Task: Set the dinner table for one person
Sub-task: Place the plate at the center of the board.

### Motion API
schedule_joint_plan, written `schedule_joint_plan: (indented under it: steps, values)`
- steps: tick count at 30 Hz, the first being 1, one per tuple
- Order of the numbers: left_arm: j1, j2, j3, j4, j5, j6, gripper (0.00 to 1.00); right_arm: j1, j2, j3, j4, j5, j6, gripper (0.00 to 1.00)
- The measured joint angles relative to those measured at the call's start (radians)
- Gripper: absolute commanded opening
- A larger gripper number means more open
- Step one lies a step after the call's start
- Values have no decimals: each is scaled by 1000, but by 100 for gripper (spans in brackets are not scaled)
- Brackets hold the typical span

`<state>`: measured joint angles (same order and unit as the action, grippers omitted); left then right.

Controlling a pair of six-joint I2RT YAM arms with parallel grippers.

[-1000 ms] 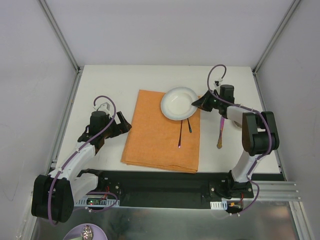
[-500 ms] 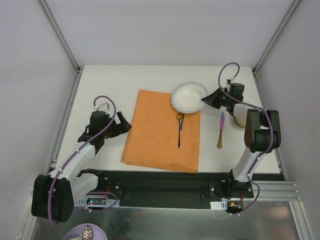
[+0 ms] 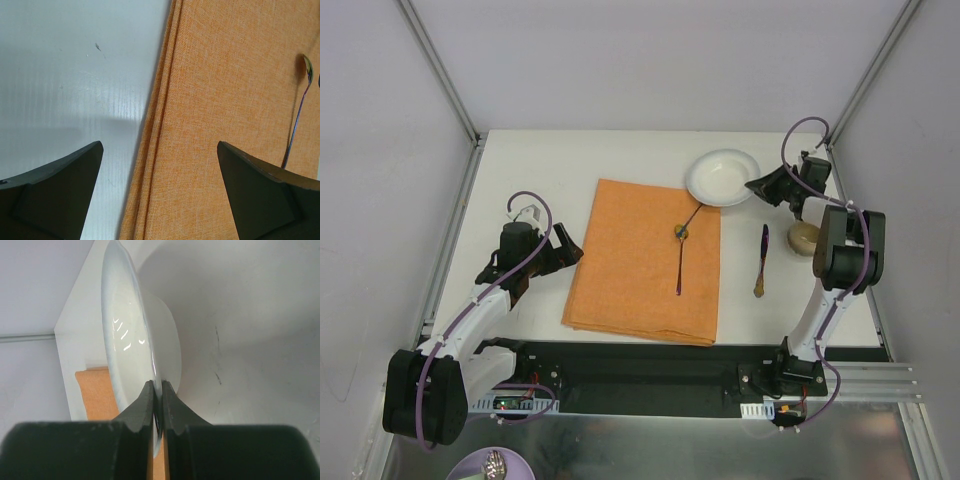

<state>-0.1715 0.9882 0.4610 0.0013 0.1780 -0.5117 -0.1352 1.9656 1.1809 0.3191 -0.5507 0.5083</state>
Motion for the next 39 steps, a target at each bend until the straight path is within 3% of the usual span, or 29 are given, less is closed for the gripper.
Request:
schedule_joint_plan:
  steps: [39]
  values:
    - [0,45,0,0,0,2,99,-104,82,111,-10,83,23,1]
